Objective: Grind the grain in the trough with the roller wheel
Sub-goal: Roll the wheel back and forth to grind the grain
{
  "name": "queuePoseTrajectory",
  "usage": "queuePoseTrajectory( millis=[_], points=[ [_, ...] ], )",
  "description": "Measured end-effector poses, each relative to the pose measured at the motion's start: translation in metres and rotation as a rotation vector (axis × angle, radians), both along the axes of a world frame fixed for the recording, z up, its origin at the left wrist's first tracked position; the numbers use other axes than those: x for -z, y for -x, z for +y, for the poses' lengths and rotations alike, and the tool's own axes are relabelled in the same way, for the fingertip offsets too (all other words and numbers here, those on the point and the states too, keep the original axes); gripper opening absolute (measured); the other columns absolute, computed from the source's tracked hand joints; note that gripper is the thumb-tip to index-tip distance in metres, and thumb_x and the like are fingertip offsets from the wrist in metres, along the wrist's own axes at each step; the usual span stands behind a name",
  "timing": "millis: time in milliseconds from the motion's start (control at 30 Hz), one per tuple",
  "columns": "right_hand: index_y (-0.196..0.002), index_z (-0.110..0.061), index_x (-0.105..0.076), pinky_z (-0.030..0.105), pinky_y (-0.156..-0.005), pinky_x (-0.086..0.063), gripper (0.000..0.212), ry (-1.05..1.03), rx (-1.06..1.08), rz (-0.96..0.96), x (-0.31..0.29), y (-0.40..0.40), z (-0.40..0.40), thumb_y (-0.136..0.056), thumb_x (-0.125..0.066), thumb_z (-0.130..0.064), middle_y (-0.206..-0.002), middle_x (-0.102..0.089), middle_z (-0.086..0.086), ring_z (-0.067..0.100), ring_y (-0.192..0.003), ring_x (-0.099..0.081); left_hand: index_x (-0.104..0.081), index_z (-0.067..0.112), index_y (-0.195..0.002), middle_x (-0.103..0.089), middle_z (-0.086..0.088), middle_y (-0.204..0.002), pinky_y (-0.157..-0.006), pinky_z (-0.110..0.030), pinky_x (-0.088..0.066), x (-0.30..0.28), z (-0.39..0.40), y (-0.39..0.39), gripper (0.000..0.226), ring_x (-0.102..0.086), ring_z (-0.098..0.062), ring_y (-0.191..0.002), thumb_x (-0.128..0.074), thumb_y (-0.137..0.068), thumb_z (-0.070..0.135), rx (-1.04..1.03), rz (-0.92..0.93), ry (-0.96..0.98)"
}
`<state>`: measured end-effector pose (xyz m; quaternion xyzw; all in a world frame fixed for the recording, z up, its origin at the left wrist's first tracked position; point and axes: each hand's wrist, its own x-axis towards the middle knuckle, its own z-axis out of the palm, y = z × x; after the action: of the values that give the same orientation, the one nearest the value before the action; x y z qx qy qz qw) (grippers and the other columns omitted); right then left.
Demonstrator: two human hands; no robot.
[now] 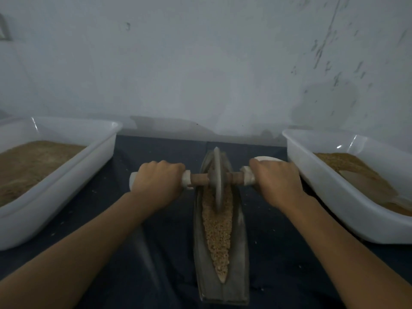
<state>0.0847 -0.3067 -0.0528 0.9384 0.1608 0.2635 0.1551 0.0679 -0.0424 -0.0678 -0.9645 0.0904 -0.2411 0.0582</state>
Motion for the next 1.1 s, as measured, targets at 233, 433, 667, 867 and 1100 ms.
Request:
queuePoseTrajectory(
  millis=[233, 433, 667, 867, 1100],
  points=[
    [-0.066, -0.023, -0.046, 0.028, -0.031, -0.036, 0.050, -0.151, -0.246, -0.065, 0.006, 0.103, -0.023, -0.040, -0.089, -0.019, -0.050, -0.046, -0.005, 0.017, -0.036, -0.042, -0.030, 0.031, -0.066, -0.043, 0.007, -0.047, -0.045, -0.022, -0.017, -0.010, 0.018, 0.094, 0.060, -0.046, -0.019, -0.035, -0.085, -0.044, 0.037, 0.225, -0.100, -0.122],
    [-0.066, -0.021, -0.053, 0.020, -0.043, -0.028, 0.047, -0.122, -0.188, -0.070, 0.016, 0.053, -0.016, -0.041, -0.091, -0.024, -0.051, -0.051, -0.003, 0.019, -0.038, -0.046, -0.034, 0.026, -0.062, -0.046, 0.008, -0.045, -0.046, -0.021, -0.013, 0.000, 0.010, 0.062, 0.057, -0.045, -0.018, -0.033, -0.088, -0.045, 0.032, 0.081, -0.081, -0.167],
    [-0.085, -0.025, -0.048, 0.029, -0.055, -0.036, 0.017, -0.217, 0.064, 0.061, 0.033, -0.029, -0.014, -0.085, -0.059, -0.037, -0.074, -0.057, -0.003, 0.020, -0.064, -0.052, -0.037, 0.026, -0.081, -0.064, 0.002, -0.082, -0.055, -0.032, -0.028, -0.026, -0.012, -0.031, 0.025, -0.063, -0.025, -0.073, -0.061, -0.083, 0.029, 0.039, -0.110, -0.231],
    [-0.068, -0.021, -0.049, 0.020, -0.042, -0.019, 0.047, -0.114, -0.117, -0.080, 0.009, 0.065, -0.012, -0.045, -0.090, -0.022, -0.054, -0.052, -0.002, 0.020, -0.040, -0.048, -0.031, 0.032, -0.080, -0.059, 0.006, -0.079, -0.058, -0.031, -0.032, -0.008, 0.007, 0.034, 0.032, -0.058, -0.019, -0.068, -0.061, -0.081, 0.043, 0.069, 0.007, -0.098],
    [-0.063, -0.016, -0.050, 0.023, -0.039, -0.029, 0.044, -0.105, -0.112, -0.077, 0.007, 0.096, -0.015, -0.039, -0.086, -0.003, -0.052, -0.051, 0.002, 0.025, -0.038, -0.045, -0.031, 0.031, -0.067, -0.031, 0.009, -0.048, -0.041, -0.025, -0.029, 0.007, 0.026, 0.076, 0.053, -0.043, -0.017, -0.035, -0.082, -0.054, 0.036, 0.205, -0.111, -0.097]
  ],
)
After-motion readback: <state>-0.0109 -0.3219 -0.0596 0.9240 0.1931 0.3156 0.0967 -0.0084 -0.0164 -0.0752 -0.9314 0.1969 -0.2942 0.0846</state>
